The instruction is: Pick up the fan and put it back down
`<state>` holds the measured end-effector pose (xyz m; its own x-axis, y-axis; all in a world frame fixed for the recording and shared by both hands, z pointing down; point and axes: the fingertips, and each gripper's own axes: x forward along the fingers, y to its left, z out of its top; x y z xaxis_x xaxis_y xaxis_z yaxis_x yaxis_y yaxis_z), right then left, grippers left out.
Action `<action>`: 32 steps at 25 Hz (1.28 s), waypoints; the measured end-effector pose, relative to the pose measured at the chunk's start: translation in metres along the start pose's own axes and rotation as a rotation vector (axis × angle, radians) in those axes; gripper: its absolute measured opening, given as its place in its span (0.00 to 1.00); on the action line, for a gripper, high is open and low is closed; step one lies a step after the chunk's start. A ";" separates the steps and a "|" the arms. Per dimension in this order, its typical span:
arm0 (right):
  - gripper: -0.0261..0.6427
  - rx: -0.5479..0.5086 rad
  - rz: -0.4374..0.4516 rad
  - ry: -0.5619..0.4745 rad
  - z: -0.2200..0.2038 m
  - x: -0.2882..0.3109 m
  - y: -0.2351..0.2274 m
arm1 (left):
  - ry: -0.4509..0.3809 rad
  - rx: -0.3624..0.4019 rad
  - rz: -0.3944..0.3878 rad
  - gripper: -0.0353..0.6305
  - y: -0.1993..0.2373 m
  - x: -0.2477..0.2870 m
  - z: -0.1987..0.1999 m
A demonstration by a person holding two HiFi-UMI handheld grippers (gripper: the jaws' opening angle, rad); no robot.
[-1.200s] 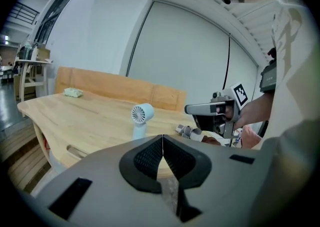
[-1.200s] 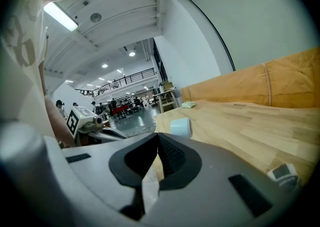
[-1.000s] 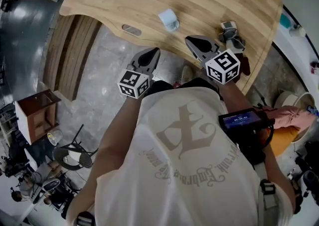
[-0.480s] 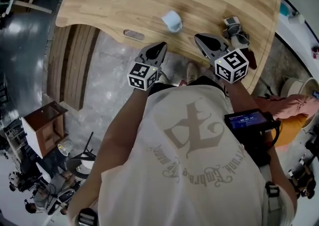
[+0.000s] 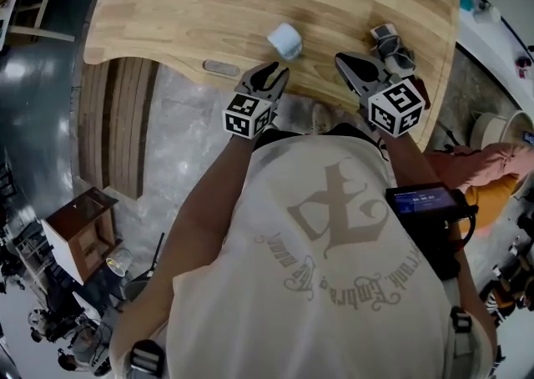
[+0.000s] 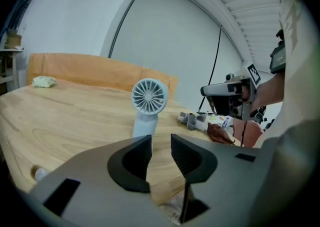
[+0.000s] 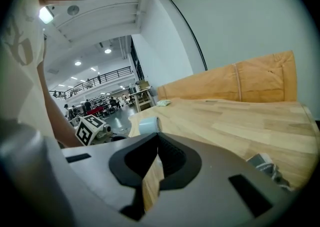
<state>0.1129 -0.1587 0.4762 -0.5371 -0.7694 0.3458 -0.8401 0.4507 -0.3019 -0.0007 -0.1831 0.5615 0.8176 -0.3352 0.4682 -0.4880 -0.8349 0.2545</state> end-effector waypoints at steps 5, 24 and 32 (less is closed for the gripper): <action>0.06 0.001 -0.045 0.014 0.003 -0.005 -0.013 | 0.026 0.016 -0.012 0.33 0.010 0.022 -0.004; 0.06 0.029 -0.182 0.043 -0.001 -0.030 -0.050 | 0.072 0.154 -0.019 0.42 0.035 0.072 0.001; 0.06 0.051 -0.205 0.041 -0.005 -0.039 -0.051 | 0.075 0.165 -0.009 0.40 0.035 0.072 0.003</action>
<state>0.1761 -0.1497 0.4830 -0.3587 -0.8233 0.4399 -0.9277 0.2625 -0.2653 0.0423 -0.2374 0.6019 0.7936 -0.2991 0.5299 -0.4189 -0.9001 0.1193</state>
